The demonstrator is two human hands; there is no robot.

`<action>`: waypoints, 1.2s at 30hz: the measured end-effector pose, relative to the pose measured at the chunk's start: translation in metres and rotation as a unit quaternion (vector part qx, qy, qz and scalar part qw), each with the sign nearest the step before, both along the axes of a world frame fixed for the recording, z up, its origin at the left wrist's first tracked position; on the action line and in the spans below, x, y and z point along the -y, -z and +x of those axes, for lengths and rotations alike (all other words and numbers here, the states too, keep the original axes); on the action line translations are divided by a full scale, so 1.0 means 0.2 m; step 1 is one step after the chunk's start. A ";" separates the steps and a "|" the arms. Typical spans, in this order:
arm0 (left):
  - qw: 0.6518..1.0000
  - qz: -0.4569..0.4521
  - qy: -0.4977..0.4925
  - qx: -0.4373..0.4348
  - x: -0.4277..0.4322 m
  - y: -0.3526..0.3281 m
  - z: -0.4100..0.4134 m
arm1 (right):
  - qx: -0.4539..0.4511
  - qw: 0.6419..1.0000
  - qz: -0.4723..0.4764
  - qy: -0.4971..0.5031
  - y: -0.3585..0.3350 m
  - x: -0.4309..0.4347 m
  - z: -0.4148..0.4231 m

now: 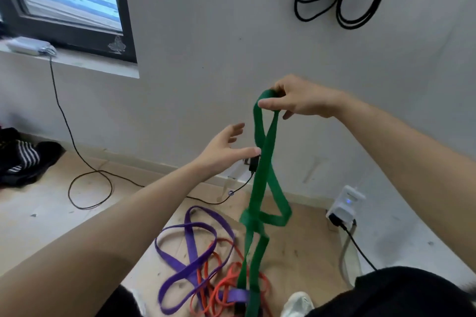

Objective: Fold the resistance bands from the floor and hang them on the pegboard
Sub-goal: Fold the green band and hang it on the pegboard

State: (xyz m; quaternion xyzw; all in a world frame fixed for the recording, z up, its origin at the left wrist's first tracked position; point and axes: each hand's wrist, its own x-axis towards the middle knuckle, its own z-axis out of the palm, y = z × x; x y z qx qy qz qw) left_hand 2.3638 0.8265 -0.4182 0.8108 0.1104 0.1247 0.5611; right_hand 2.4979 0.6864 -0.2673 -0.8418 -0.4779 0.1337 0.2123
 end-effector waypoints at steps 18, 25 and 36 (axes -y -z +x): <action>0.995 -0.096 0.007 0.023 0.17 -0.06 0.13 | -0.080 0.910 0.408 0.002 -0.20 0.02 0.01; 0.999 -0.049 0.016 -0.010 0.09 -0.02 0.09 | -0.158 0.855 0.479 0.122 0.03 0.15 0.19; 0.998 -0.019 -0.054 -0.003 -0.11 -0.10 0.07 | -0.350 0.821 0.393 0.221 0.57 0.25 0.24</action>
